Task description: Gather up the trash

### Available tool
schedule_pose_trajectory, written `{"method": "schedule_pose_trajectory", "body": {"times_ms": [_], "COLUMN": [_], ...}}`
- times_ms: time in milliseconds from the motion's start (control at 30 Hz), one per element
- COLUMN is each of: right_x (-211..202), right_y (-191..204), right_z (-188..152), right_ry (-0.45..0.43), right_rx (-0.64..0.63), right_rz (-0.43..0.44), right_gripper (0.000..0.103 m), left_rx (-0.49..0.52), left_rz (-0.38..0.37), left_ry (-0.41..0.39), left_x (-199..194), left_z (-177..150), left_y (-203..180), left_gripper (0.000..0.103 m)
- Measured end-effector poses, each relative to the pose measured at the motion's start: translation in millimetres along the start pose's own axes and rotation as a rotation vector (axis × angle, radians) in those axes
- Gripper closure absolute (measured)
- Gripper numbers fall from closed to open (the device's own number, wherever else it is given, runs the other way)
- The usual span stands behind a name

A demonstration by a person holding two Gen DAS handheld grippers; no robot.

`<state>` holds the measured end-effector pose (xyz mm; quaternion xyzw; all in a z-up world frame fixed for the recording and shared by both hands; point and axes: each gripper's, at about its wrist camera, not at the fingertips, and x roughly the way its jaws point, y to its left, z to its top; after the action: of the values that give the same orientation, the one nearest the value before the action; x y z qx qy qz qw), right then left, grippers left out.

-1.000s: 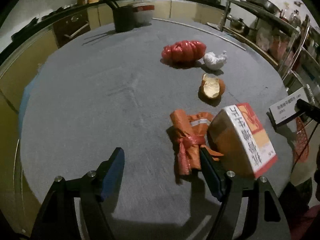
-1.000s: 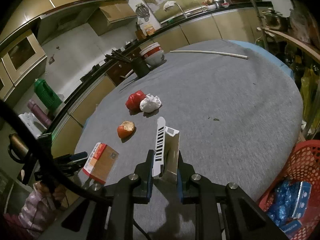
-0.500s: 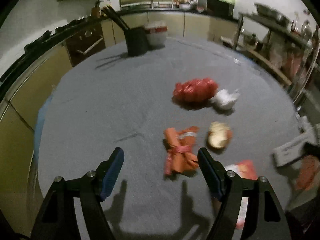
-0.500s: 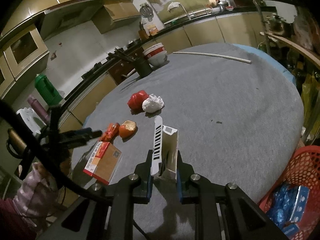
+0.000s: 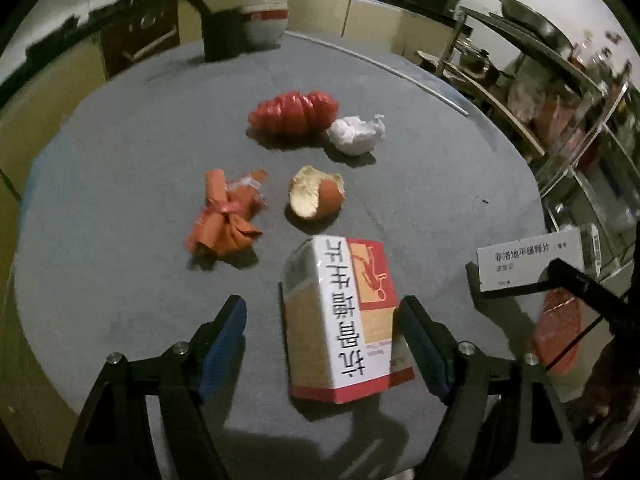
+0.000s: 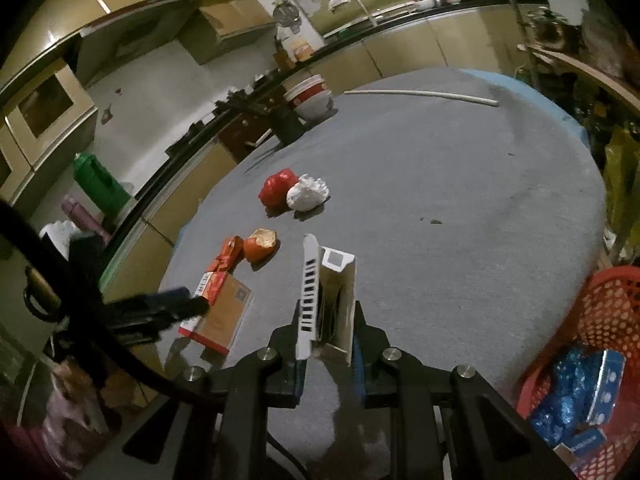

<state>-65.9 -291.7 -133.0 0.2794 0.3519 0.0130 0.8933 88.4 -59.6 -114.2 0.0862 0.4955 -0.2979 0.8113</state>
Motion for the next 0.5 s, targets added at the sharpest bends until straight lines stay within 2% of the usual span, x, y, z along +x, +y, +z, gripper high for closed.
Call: {"method": "schedule_pose_trajectory", "body": {"times_ms": [133, 267, 500], "right_x": [-6.2, -7.5, -4.2], "right_y": [-6.7, -4.8, -2.2], "right_z": [0.5, -3.7, -11.6], "right_ry": [-0.014, -0.026, -0.022], "right_rx": [0.019, -0.009, -0.042], "right_rz": [0.011, 0.01, -0.004], "right_gripper": [0.082, 0.082, 0.082], "left_rx": [-0.024, -0.083, -0.088], "left_rz": [0.016, -0.045, 0.003], "left_ry": [-0.007, -0.015, 0.015], "left_x": [-5.3, -14.4, 1.0], "left_z": [-4.4, -9.8, -10.2], "left_y": [-0.8, 1.2, -5.5], "left_gripper": [0.024, 0.024, 0.024]}}
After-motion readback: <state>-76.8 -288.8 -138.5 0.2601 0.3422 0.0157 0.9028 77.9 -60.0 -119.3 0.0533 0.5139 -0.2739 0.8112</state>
